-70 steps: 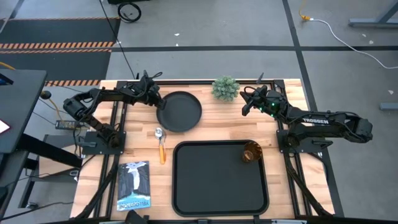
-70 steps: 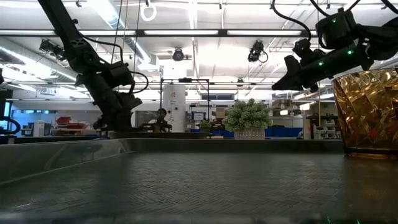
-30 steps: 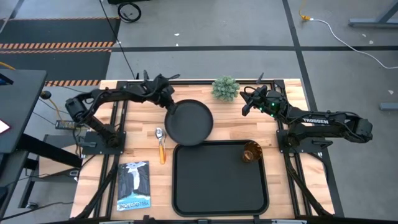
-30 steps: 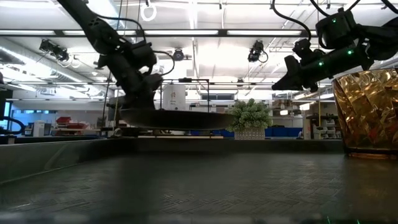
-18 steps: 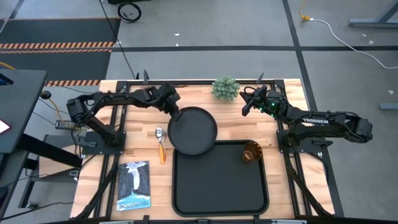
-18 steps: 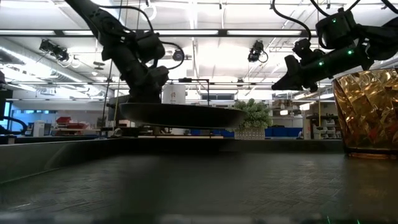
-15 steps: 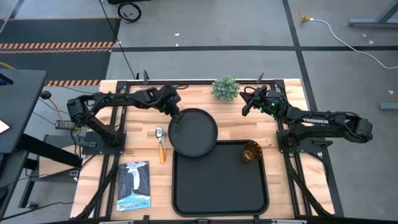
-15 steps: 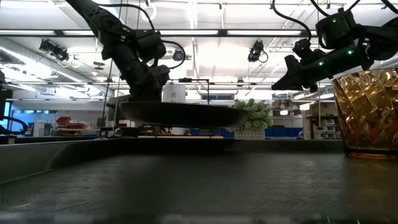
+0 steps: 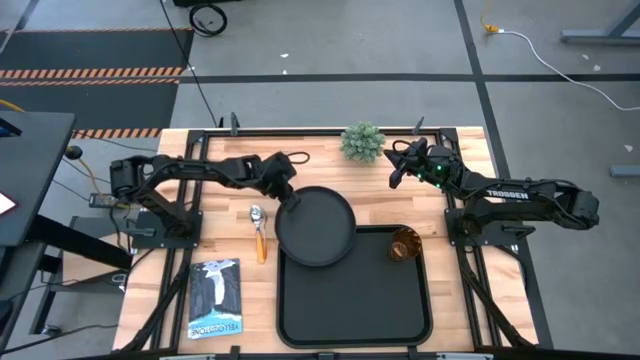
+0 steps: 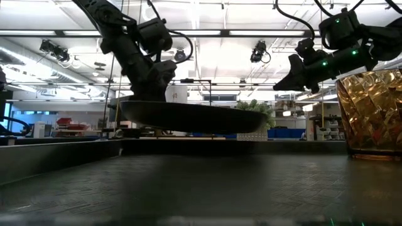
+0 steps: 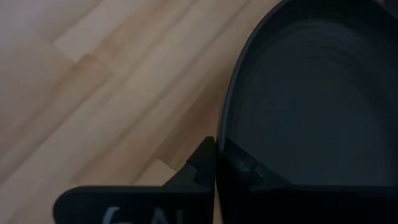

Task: Pick and place plate/cup/fork/spoon on tray
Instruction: Put the black plate on the black tray to the bottom left of the brown cup

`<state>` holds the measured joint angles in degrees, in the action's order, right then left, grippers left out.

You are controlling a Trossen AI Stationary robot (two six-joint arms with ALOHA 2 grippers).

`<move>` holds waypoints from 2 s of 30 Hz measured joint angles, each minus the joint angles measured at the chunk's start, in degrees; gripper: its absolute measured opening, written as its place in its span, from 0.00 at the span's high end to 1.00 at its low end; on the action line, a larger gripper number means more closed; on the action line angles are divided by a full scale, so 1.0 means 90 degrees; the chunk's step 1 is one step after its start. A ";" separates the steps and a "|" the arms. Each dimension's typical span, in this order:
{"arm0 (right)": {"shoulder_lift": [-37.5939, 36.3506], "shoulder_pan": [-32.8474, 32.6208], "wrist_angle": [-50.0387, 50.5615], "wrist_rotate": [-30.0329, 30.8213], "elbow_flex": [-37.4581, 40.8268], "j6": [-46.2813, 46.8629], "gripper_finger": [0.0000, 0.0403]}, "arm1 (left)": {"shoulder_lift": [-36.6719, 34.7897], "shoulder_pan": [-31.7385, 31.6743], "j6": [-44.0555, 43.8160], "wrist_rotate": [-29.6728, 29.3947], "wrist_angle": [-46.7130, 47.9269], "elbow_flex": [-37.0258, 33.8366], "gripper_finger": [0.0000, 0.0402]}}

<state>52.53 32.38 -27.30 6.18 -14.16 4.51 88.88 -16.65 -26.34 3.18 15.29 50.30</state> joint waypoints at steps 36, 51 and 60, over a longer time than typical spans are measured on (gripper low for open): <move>-0.0066 -0.0007 0.0004 -0.0165 -0.0008 -0.0466 0.98 | 0.1877 0.2246 -0.1101 -0.1104 0.0403 0.2013 0.97; -0.0100 -0.0085 -0.0008 -0.0211 -0.0004 -0.0463 0.98 | 0.2756 0.2704 -0.1290 -0.1207 0.0187 0.2756 0.97; -0.0119 -0.0133 -0.0103 -0.0212 0.0001 -0.0461 0.98 | 0.2819 0.2811 -0.1351 -0.1214 -0.0106 0.2754 0.97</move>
<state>51.46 31.18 -28.23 4.27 -14.15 0.36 114.26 8.64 -38.50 -7.75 14.33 75.09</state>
